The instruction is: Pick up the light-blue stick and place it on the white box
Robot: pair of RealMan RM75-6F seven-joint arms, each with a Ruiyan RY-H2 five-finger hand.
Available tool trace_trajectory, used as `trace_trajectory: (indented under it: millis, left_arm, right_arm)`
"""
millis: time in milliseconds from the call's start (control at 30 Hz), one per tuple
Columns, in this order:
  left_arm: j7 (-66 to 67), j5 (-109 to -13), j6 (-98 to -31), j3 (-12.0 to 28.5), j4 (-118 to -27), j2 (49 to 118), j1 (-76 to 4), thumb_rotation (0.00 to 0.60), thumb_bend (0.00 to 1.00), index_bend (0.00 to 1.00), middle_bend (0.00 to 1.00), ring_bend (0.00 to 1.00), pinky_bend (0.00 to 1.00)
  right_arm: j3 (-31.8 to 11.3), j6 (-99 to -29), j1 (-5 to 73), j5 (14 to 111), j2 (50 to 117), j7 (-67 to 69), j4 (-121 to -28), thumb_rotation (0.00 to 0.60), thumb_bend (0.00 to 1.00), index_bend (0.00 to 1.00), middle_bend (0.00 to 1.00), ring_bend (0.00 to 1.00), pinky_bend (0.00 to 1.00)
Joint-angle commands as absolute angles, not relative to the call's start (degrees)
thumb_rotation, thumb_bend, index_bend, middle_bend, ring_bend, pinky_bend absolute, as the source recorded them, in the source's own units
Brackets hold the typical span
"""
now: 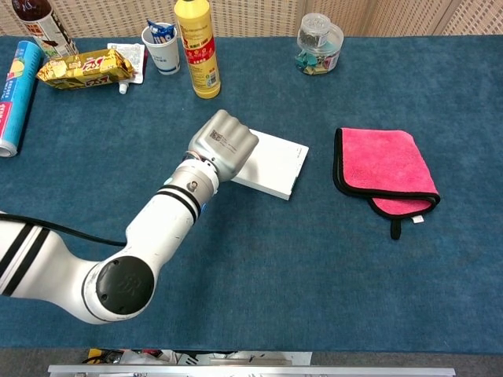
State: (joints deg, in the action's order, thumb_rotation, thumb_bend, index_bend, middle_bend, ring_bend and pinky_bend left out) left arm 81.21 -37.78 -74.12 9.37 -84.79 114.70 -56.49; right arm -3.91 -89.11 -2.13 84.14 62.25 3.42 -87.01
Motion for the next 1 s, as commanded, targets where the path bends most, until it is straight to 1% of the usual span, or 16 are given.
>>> trace_trajectory:
  millis: [33,433,567,667,800,1000]
  left_arm:
    - [81.3,-37.5,-74.2,9.3,-84.9,114.8,-56.5,0.600,0.49,0.43,0.96,1.00,1.00]
    - [81.4,-36.5,-74.4,9.4,-84.9,114.8,-56.4,0.600,0.49,0.43,0.96,1.00,1.00]
    - [79.9,-37.1,-75.2,10.4,-86.6,113.6,-56.0,0.600,0.49,0.43,0.96,1.00,1.00]
    - [78.3,-37.6,-75.8,11.1,-89.8,111.2,-55.2,0.600,0.49,0.43,0.96,1.00,1.00]
    - [75.8,-39.0,-77.3,10.8,-94.6,107.0,-53.5,0.600,0.49,0.43,0.95,1.00,1.00]
    - [68.2,-43.9,-79.3,9.0,-102.2,98.4,-49.2,0.600,0.49,0.42,0.91,0.96,1.00]
  right_arm:
    - [-3.9,-89.2,-2.2,84.1,62.3,3.5,-87.0,0.600,0.23,0.32,0.45,0.36,0.42]
    - [-3.9,-89.6,-2.4,84.3,62.2,3.5,-87.1,0.600,0.23,0.32,0.45,0.36,0.42]
    - [-3.9,-89.8,-2.4,84.5,62.1,3.5,-87.2,0.600,0.23,0.32,0.45,0.36,0.42]
    - [-4.0,-89.8,-2.1,85.1,61.8,3.3,-87.5,0.600,0.23,0.32,0.45,0.36,0.42]
    - [-3.9,-89.0,-1.0,86.4,61.6,2.6,-88.4,0.600,0.23,0.32,0.45,0.36,0.42]
    - [-3.8,-85.8,2.7,90.2,60.5,1.4,-91.9,0.600,0.23,0.32,0.45,0.36,0.42]
